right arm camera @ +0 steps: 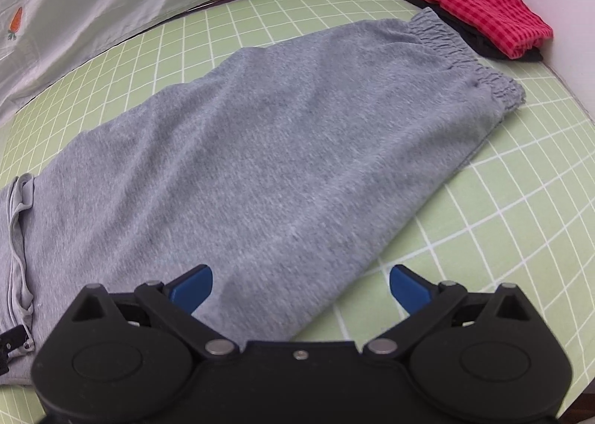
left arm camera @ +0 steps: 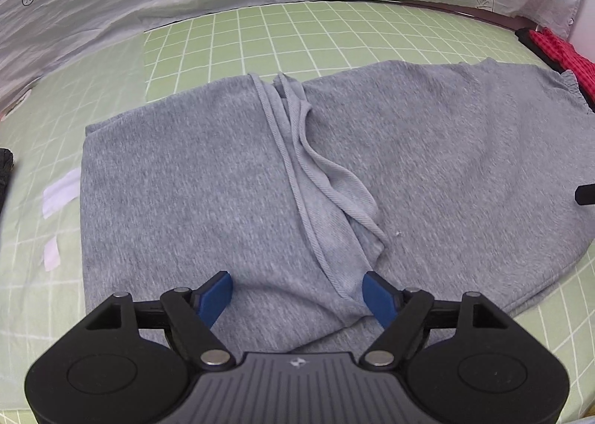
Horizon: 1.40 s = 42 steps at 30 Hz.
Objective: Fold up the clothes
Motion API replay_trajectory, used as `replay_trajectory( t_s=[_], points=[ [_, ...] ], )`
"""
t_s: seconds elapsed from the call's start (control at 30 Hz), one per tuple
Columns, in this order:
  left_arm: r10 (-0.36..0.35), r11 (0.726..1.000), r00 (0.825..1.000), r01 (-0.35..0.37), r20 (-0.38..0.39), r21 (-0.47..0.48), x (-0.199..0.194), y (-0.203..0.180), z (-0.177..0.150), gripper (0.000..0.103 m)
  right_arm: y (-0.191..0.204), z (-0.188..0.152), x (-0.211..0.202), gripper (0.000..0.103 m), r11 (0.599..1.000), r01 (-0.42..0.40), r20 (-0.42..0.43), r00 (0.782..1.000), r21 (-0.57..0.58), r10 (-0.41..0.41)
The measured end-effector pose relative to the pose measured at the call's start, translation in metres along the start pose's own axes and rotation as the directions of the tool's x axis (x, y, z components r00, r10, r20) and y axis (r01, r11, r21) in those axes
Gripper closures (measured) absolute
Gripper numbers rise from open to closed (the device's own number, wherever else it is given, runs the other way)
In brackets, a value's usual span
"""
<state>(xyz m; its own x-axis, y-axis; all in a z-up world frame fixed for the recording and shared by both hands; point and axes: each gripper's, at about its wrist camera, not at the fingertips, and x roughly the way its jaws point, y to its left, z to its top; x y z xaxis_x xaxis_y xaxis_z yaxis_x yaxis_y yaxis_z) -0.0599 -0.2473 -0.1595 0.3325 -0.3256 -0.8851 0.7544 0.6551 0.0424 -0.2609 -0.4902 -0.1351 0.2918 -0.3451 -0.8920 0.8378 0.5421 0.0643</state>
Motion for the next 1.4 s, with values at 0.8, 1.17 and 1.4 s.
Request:
replay_trajectory(
  t_s=[0.8,1.17,1.4],
  points=[
    [0.071,0.982,0.986,-0.096,-0.152,-0.164,0.014,0.013,0.019,0.000,-0.148,0.114,0.066,0.000,0.943,-0.029,0.201,0.979,0.332,-0.041],
    [0.069,0.980,0.987,-0.094,-0.144,-0.178,0.011,0.014,0.009,0.000,-0.143,0.118,0.072,0.017,0.955,0.027,0.252,0.962,0.294,-0.105],
    [0.059,0.979,0.982,-0.091,-0.177,-0.183,0.010,0.010,0.009,0.000,-0.141,0.118,0.061,0.079,0.970,-0.040,0.280,0.960,0.239,-0.029]
  ],
)
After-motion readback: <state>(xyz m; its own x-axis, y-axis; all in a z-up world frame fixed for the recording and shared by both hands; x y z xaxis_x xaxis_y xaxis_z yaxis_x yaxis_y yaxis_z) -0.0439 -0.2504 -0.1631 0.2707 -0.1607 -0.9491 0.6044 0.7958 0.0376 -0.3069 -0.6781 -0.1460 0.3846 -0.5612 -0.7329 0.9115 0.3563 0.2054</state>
